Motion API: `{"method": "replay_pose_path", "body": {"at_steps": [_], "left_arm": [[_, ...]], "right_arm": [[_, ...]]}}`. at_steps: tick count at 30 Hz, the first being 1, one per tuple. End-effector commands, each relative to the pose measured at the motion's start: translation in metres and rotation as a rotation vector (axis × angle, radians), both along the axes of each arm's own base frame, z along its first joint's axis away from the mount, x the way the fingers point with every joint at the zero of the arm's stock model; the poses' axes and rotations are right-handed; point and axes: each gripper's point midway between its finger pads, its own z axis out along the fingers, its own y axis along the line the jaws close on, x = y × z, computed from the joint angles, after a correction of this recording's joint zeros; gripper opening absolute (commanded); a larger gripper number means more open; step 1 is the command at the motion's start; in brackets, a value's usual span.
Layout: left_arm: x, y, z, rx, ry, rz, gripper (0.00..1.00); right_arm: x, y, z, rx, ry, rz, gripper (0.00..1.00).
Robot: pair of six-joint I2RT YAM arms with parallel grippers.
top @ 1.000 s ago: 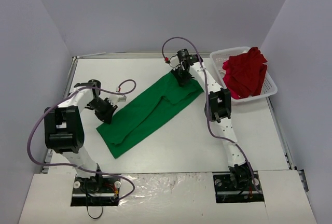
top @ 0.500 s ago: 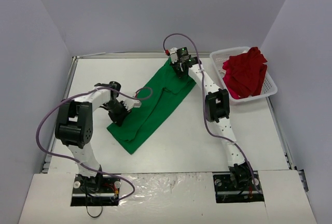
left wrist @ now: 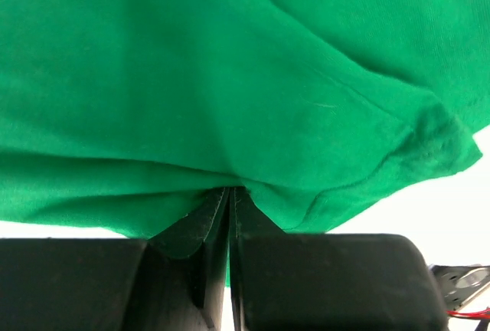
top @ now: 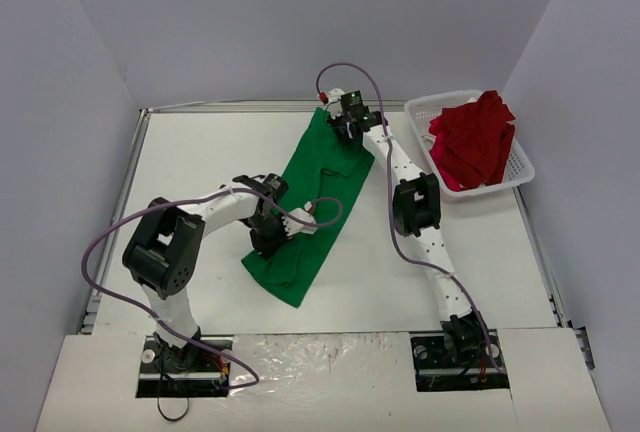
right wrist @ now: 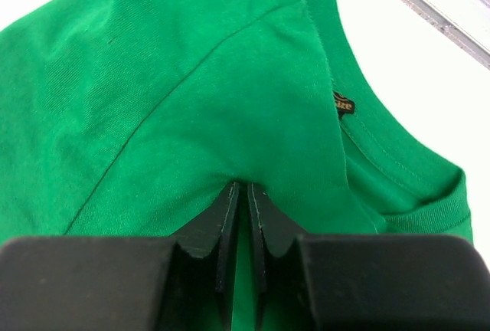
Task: Fold and stack the t-shirts
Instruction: Rotate the tshirt 90 degrees
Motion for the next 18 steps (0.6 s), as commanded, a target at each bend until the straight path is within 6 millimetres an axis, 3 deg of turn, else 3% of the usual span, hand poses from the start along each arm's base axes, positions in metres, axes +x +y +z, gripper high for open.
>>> {"method": "replay_pose_path", "body": {"at_steps": [1,10,18], "left_arm": [[-0.031,-0.016,-0.027,0.018,0.097,-0.023,0.02],[-0.053,-0.072,-0.007,-0.05,0.123,-0.128,0.02],[-0.075,-0.108,-0.008,-0.086,0.18,-0.209,0.02]], "right_arm": [[-0.019,-0.005,-0.042,-0.043,0.109,-0.019,0.07],[-0.028,0.013,-0.042,-0.024,0.12,0.017,0.08],[-0.036,0.04,-0.03,-0.015,0.098,0.075,0.08]]}}
